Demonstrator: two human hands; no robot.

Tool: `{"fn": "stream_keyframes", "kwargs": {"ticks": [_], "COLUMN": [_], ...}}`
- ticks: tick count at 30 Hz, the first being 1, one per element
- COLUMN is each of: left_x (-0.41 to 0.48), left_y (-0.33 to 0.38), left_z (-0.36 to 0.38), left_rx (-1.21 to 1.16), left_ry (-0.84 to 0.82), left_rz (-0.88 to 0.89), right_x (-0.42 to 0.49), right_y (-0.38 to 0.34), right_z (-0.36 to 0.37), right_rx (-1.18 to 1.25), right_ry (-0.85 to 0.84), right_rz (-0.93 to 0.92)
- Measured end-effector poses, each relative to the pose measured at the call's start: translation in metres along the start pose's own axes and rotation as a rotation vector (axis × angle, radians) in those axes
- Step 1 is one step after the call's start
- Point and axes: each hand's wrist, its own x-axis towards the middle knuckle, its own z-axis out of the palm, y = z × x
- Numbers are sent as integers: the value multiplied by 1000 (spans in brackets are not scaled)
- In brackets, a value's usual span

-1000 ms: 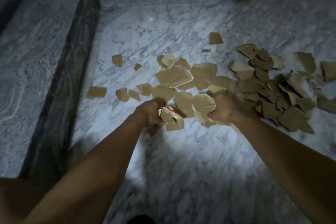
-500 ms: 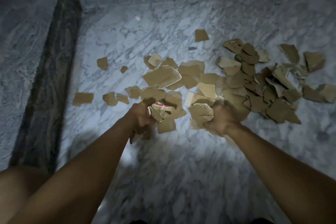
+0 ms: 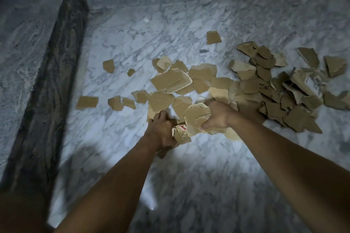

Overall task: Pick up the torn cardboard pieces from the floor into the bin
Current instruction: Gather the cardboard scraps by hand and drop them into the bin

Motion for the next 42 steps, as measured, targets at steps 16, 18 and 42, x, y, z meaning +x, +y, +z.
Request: {"fn": "stream_keyframes", "kwargs": {"ticks": [16,18,42], "left_x": [-17,-20,-61], "left_y": [-15,-14,-92], "left_z": [10,11,1], "left_rx": [-12,-5,-444], "left_ry": [-12,0,118], "left_rz": [89,84,-213], "right_x": [5,1,-9], "right_y": [-20,-20,-79], "right_z": [31,33,72], "right_rx": [-43,-76,-272], "right_ry": [-86,-69,13], "right_rz": [-164,-178,-168]}}
